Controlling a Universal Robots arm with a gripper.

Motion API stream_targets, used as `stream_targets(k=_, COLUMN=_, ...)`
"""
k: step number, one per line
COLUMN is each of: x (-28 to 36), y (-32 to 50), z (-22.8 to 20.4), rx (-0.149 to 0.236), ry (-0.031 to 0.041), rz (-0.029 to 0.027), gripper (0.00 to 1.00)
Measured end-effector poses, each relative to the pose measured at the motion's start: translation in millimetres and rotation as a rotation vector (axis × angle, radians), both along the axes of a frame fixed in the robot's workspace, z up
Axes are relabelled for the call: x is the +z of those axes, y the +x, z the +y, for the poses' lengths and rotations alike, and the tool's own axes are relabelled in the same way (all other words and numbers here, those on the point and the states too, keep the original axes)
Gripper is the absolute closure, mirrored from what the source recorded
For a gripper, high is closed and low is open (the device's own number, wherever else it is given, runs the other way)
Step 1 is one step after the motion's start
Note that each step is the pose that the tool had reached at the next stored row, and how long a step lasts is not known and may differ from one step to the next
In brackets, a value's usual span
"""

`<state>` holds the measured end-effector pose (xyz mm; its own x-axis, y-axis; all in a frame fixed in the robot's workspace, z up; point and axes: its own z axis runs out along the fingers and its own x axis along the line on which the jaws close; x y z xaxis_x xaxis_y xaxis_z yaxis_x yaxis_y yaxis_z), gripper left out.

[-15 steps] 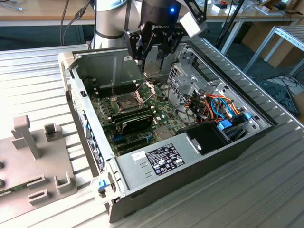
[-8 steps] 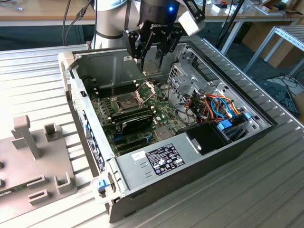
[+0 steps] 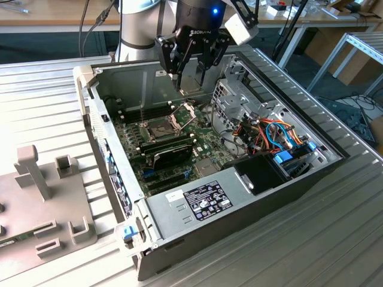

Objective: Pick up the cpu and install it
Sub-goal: 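Pick up the cpu and move it towards the insertion slot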

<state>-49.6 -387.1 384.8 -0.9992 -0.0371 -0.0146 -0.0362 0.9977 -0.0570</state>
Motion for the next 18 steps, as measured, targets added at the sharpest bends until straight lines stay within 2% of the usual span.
stream_targets(k=3, x=-0.8, y=0.0, z=0.5, rx=0.0, ry=0.0001, rz=0.0, gripper=0.45)
stream_targets(k=5, x=-1.6, y=0.0, z=2.9, rx=0.0, ry=0.0, rz=0.0, gripper=0.45)
stream_targets(k=7, x=-4.2, y=0.0, z=8.6, rx=0.0, ry=0.0, rz=0.0, gripper=0.45)
stream_targets(k=9, x=-6.3, y=0.0, z=11.5, rx=0.0, ry=0.0, rz=0.0, gripper=0.45)
stream_targets(k=11, x=-9.4, y=-0.1, z=18.2, rx=0.0, ry=-0.0001, rz=0.0001, gripper=0.45)
stream_targets(k=14, x=-12.5, y=-0.4, z=24.9, rx=0.0, ry=0.0002, rz=0.0, gripper=0.45)
stream_targets(k=18, x=-16.8, y=-1.6, z=28.9, rx=0.0, ry=0.0049, rz=0.0, gripper=0.45)
